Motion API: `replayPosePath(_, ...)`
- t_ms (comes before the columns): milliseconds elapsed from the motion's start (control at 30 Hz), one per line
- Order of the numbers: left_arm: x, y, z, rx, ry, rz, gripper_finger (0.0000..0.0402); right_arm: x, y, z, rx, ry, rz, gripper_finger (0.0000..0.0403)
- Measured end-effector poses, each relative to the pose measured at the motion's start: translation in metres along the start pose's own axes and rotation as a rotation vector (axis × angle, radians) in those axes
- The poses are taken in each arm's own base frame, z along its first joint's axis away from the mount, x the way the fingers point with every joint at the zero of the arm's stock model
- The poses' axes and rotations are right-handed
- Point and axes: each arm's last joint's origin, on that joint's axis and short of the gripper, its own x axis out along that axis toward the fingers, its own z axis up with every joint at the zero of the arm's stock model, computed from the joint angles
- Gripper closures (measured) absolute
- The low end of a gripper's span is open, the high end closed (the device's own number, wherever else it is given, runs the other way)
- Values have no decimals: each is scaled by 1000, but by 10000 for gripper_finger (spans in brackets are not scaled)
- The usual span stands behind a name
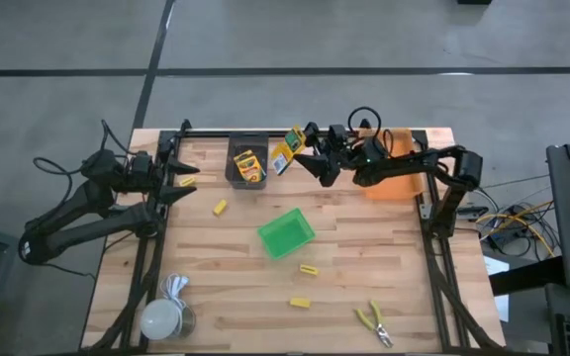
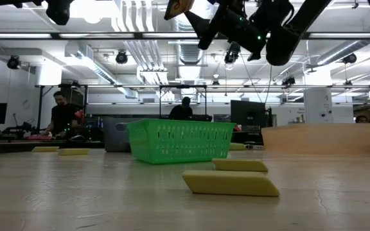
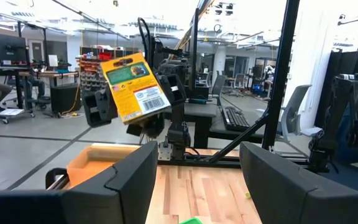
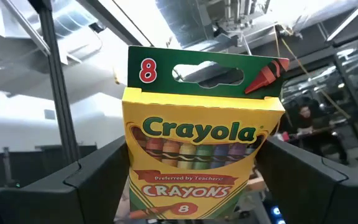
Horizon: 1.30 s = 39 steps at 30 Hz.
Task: Pick & Place School Supplies
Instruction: Stack the yellow crayon box on the yellow crayon box in the black bin
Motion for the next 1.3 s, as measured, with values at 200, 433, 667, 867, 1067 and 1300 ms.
replayPosePath(200, 0, 0, 0, 0, 0, 1, 168, -1, -4, -6, 16, 8, -10, 76)
replayPosePath(433, 0, 0, 0, -2, 0, 0, 168, -1, -3, -4, 17, 5, -9, 76)
replayPosePath(667, 3, 0, 8, -38, -76, -14, 168, -1, -4, -6, 20, 13, -16, 76)
replayPosePath(867, 10, 8, 16, -157, -181, 125, 168, -1, -4, -6, 12, 13, -20, 76)
replayPosePath(1067, 29, 24, 5, -682, -196, 276, 168, -1, -4, -6, 12, 13, -19, 76)
replayPosePath(1300, 56, 43, -13, -1087, -183, 359, 168, -1, -4, -6, 11, 13, -20, 76)
